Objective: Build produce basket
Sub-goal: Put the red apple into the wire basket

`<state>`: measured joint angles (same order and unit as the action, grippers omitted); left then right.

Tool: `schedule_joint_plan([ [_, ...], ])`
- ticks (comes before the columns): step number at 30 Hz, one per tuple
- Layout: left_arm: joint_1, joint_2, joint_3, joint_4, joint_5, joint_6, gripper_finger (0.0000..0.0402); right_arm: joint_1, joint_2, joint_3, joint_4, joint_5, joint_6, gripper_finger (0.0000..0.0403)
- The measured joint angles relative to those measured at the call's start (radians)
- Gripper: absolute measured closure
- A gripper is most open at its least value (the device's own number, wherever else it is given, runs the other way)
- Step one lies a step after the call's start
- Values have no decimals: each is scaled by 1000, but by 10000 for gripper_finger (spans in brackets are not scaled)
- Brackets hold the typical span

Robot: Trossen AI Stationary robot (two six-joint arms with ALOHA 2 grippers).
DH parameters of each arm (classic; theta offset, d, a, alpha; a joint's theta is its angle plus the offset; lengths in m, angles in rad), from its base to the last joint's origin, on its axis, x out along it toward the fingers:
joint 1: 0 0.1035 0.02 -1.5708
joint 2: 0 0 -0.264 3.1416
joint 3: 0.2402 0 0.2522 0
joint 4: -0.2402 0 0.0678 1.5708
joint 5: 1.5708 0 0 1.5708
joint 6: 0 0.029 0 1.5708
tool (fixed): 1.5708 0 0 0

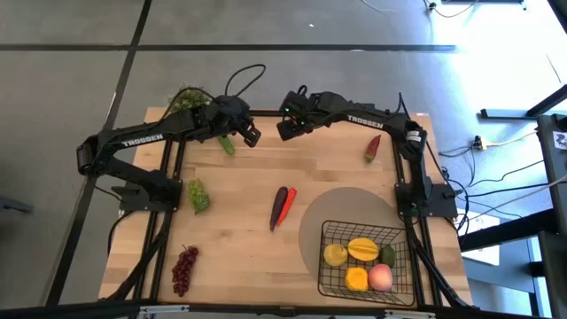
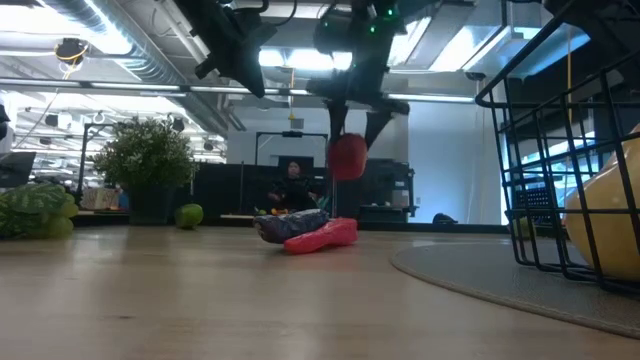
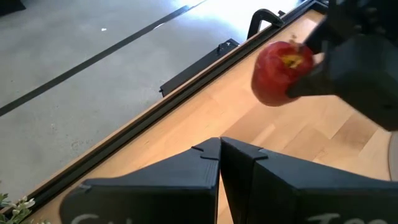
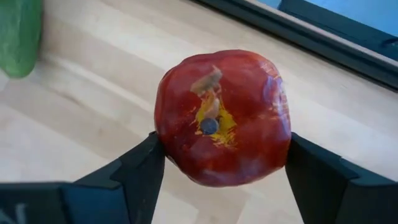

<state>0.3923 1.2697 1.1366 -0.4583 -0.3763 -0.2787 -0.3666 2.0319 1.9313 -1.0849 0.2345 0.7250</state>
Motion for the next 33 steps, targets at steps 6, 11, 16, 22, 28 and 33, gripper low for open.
schedule_joint_plan([
  [6,0,0,0,0,0,0,401,33,-1,42,-80,0,26,133],
  [11,0,0,0,0,0,0,401,69,0,88,-211,-18,26,132],
  [16,0,0,0,0,0,0,401,110,0,168,-326,-20,38,135],
  [22,0,0,0,-8,0,1,401,162,0,283,-437,-19,82,135],
  [28,0,0,0,-11,47,147,401,221,1,388,-487,-61,105,135],
  [33,0,0,0,-13,162,233,401,269,-1,426,-485,-117,91,136],
])
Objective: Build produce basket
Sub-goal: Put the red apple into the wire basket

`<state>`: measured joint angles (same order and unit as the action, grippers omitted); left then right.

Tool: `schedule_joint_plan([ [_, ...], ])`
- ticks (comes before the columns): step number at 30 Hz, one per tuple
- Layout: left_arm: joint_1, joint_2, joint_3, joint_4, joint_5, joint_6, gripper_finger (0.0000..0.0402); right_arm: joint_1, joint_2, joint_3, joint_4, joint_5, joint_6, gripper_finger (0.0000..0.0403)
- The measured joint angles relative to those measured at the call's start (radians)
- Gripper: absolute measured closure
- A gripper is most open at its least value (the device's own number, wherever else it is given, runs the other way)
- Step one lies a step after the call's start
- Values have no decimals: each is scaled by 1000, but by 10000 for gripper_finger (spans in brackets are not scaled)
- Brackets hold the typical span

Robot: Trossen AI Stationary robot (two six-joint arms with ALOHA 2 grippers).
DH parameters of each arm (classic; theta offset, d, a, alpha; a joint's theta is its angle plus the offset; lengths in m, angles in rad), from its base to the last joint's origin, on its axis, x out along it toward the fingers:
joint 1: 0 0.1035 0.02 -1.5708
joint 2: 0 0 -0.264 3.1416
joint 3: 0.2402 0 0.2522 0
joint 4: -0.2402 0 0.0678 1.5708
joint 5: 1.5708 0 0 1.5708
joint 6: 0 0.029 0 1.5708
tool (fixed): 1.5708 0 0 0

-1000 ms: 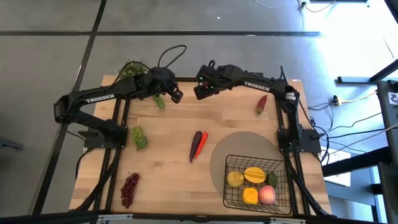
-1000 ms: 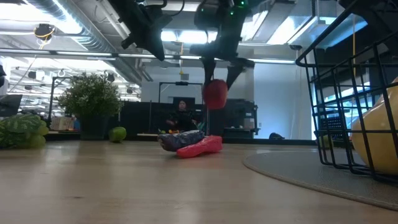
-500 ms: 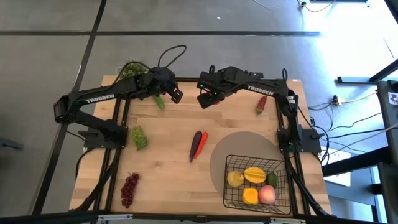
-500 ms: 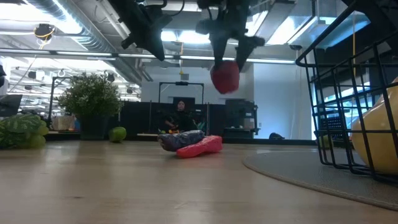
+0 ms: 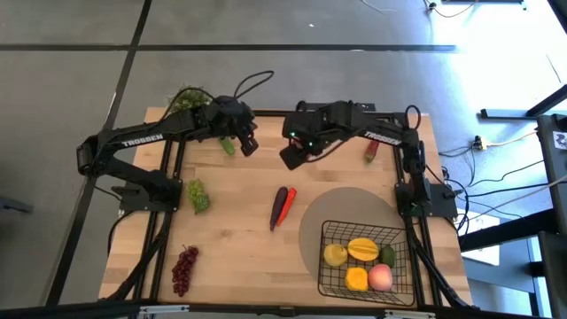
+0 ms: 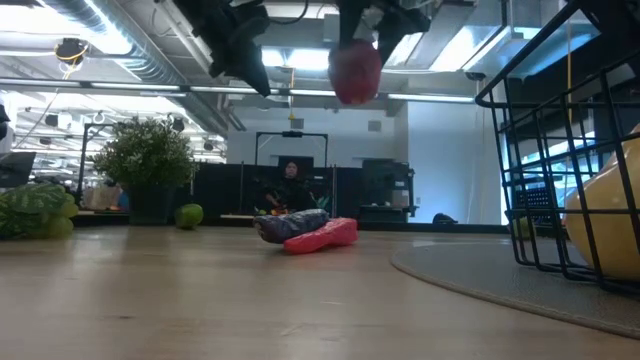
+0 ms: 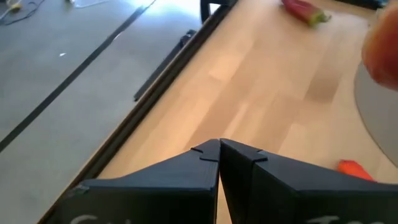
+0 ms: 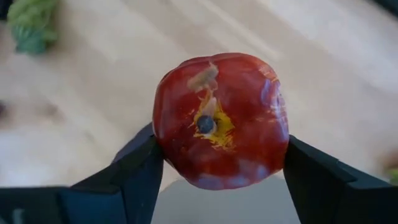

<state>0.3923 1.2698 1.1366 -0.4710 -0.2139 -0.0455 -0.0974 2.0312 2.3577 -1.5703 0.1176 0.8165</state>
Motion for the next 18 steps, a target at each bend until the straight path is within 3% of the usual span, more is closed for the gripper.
schedule_joint_plan([
  [6,0,-23,0,-37,41,75,401,55,-24,-3,-3,-89,0,135],
  [18,-31,-118,1,-172,260,127,401,182,-85,-5,0,-191,-63,135],
])
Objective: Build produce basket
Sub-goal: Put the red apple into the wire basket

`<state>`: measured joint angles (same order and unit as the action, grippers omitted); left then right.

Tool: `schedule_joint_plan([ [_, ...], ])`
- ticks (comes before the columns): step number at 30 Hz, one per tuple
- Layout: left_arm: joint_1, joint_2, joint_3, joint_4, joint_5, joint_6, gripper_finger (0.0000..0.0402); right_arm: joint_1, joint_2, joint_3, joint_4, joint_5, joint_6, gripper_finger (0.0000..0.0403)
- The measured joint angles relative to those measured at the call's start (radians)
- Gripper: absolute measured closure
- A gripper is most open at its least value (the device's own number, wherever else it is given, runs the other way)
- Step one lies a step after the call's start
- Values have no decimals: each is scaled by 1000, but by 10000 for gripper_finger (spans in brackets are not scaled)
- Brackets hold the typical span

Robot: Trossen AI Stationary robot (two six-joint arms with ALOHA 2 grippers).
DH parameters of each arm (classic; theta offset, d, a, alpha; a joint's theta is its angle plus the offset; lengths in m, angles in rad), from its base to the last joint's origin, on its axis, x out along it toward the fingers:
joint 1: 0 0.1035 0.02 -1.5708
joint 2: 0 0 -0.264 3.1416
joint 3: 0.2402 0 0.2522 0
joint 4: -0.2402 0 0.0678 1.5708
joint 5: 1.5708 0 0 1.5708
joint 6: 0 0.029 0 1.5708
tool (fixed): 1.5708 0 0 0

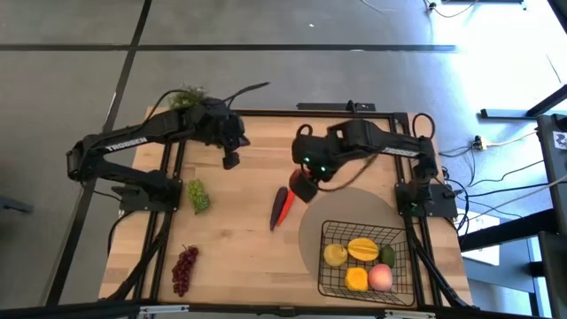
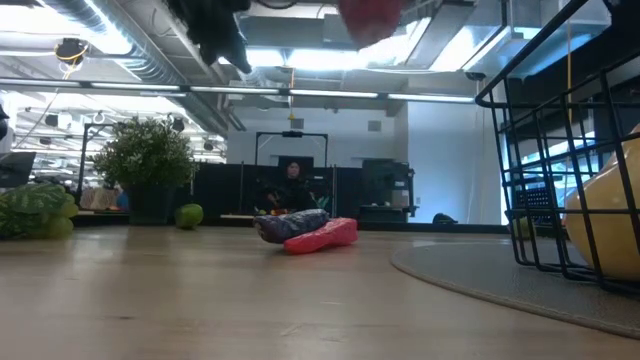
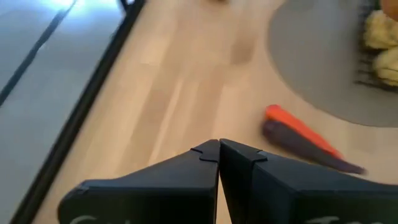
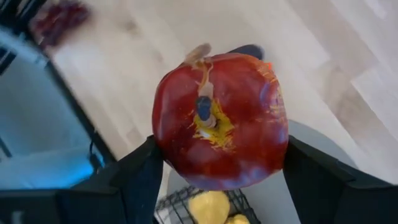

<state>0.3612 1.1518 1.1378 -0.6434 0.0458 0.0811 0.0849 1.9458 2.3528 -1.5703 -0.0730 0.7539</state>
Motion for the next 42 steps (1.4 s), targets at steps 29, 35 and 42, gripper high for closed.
schedule_joint_plan([
  [29,-369,-55,-2,21,42,-105,401,546,-92,-249,-1,152,708,134],
  [35,-389,-55,-2,25,43,-105,401,602,-92,-357,52,100,820,134],
  [42,-389,-55,-2,27,42,-112,401,631,-93,-532,275,95,845,134],
])
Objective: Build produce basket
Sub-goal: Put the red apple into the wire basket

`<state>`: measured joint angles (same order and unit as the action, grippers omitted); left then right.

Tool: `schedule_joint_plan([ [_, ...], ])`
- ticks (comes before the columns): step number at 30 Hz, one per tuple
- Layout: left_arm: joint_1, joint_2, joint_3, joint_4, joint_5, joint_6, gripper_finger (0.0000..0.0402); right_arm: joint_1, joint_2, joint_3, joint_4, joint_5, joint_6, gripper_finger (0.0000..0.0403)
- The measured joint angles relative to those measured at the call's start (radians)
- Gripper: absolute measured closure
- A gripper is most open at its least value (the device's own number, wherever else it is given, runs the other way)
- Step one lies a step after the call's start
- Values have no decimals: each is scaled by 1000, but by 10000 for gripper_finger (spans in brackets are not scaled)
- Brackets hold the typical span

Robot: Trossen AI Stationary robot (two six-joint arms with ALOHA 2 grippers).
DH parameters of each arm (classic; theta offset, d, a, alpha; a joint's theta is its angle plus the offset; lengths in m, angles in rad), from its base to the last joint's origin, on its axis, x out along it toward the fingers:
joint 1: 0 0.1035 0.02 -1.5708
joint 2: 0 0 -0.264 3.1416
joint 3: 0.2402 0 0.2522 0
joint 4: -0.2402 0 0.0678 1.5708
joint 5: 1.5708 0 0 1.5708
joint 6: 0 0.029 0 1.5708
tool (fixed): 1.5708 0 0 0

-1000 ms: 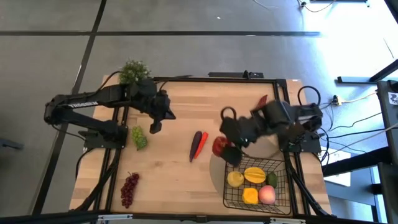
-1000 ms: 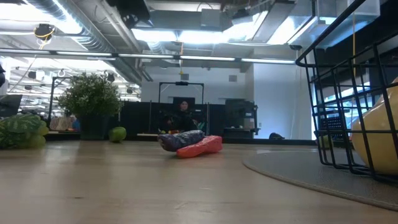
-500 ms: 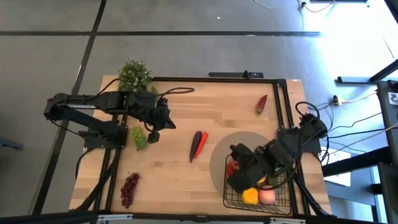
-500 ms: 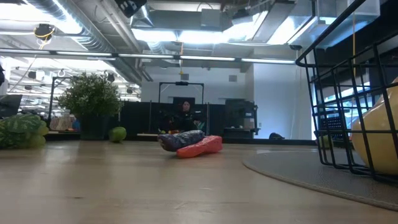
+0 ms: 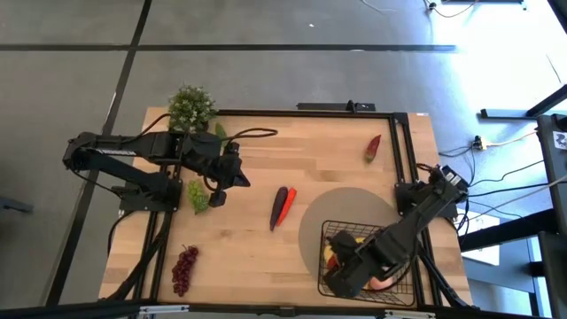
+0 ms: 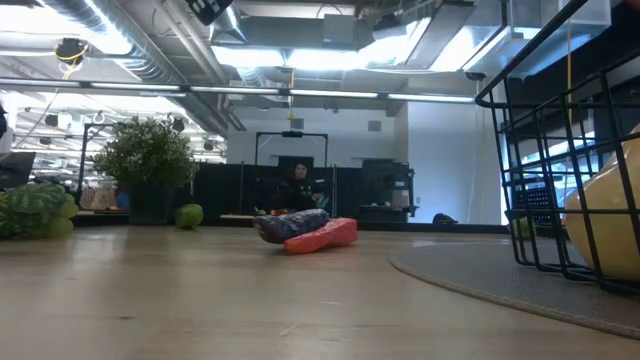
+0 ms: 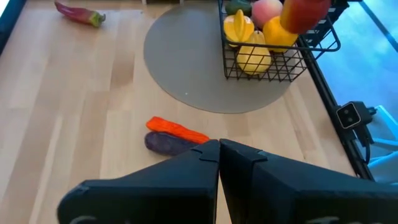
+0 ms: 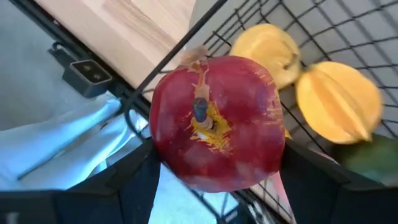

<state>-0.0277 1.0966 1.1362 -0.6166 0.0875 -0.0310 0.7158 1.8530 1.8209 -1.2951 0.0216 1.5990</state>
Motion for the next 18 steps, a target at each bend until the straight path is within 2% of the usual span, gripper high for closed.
schedule_joint_plan([
  [7,0,0,0,1,0,-16,401,5,1,-171,181,-26,-6,134],
  [12,0,0,0,5,0,-20,401,4,1,-247,234,-31,-11,134],
  [18,0,0,0,5,0,-41,401,3,1,-321,356,-93,-34,120],
])
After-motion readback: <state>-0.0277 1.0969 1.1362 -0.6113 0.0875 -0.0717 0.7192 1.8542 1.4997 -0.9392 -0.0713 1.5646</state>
